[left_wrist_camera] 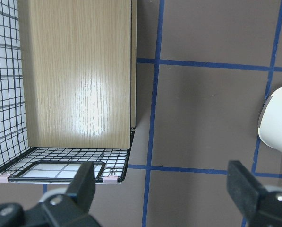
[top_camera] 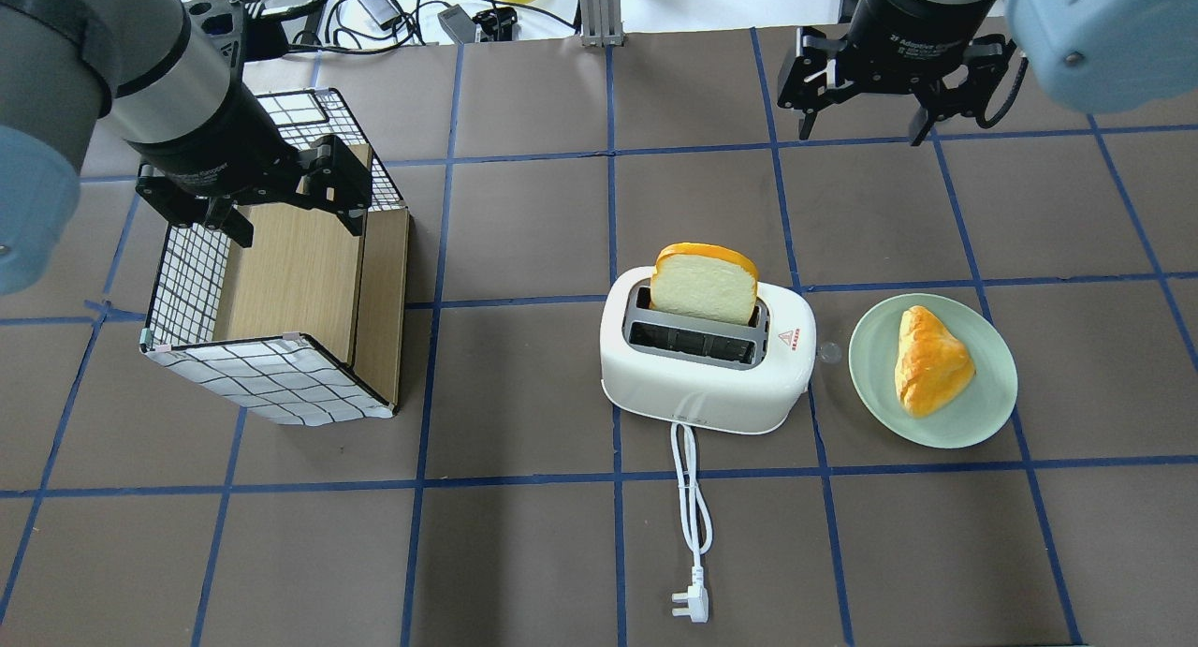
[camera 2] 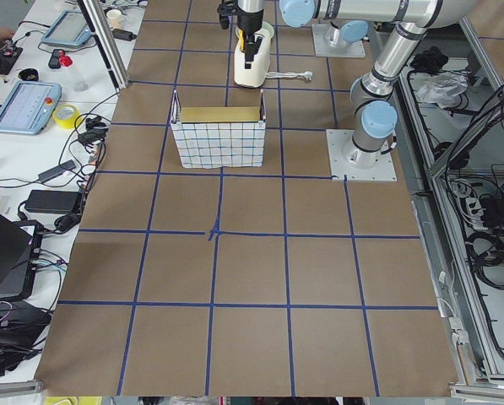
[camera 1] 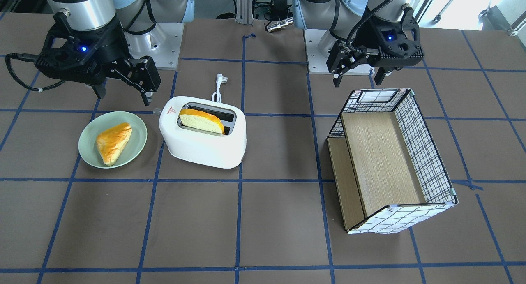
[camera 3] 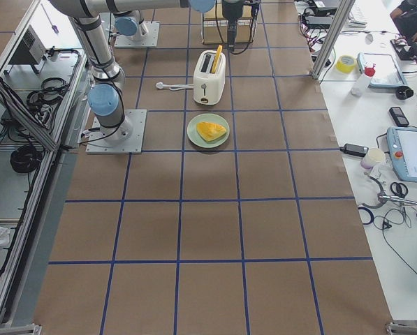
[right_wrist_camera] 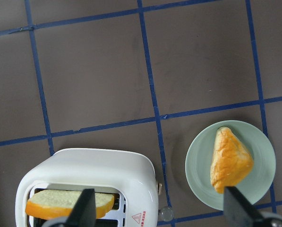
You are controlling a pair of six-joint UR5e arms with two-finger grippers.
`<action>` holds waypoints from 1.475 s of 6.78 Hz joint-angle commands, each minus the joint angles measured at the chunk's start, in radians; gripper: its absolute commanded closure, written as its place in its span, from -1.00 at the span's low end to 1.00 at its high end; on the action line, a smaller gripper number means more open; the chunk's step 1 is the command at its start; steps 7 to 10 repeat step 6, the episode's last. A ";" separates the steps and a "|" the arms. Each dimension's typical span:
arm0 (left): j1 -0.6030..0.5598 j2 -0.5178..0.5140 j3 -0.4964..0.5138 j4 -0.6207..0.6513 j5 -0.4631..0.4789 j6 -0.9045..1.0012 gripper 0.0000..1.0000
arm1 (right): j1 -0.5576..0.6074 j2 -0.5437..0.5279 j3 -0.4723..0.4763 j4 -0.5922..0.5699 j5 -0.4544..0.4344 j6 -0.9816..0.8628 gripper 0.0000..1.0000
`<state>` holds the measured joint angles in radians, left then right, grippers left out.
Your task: Press toaster with right arm
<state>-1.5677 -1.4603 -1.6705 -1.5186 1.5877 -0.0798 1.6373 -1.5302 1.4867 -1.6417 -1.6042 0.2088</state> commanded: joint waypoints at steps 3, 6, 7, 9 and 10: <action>0.000 0.000 0.000 0.000 0.000 0.000 -1.00 | 0.003 -0.001 -0.003 -0.043 0.026 0.001 -1.00; 0.000 0.000 0.000 0.000 0.002 0.000 -1.00 | 0.003 -0.001 -0.003 -0.043 0.026 0.000 -1.00; 0.000 0.000 0.000 0.000 0.002 0.000 -1.00 | 0.003 -0.001 -0.003 -0.043 0.026 0.000 -1.00; 0.000 0.000 0.000 0.000 0.002 0.000 -1.00 | 0.003 -0.001 -0.003 -0.043 0.026 0.000 -1.00; 0.000 0.000 0.000 0.000 0.002 0.000 -1.00 | 0.003 -0.001 -0.003 -0.043 0.026 0.000 -1.00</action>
